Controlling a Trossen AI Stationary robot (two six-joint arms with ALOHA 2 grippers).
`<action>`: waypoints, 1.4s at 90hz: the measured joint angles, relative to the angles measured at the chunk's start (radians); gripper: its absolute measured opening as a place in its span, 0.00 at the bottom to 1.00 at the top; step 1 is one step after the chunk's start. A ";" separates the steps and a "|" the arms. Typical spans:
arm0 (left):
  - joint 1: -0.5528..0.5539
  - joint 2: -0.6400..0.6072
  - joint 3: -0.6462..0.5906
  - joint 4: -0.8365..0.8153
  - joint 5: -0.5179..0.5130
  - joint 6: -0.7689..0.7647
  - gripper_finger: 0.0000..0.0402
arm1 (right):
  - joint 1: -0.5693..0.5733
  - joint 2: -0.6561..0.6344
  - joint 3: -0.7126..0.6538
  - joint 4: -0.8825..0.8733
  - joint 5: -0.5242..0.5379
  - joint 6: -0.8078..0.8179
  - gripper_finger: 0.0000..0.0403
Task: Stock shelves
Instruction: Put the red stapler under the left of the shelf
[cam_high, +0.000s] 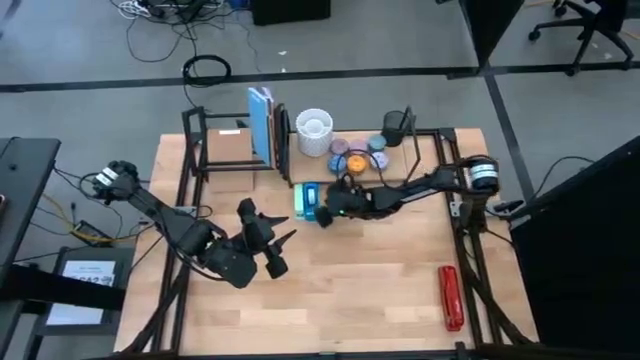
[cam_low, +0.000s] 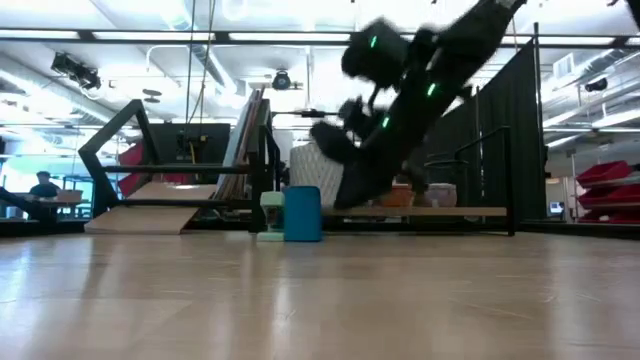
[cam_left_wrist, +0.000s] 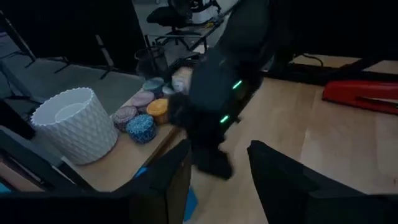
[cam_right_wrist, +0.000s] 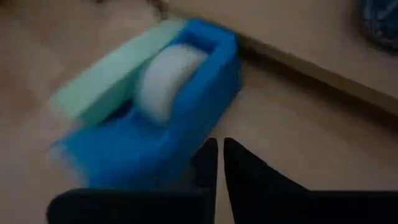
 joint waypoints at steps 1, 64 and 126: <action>0.000 0.000 0.000 0.000 0.000 0.000 0.35 | 0.007 -0.013 0.000 -0.021 0.000 -0.004 0.00; 0.000 0.000 0.000 0.011 0.000 0.005 0.35 | 0.624 -0.483 -0.019 -1.169 -0.640 0.964 0.31; 0.000 0.045 0.000 0.008 0.000 0.005 0.35 | 0.642 -0.454 -0.451 -0.660 -0.912 1.165 0.58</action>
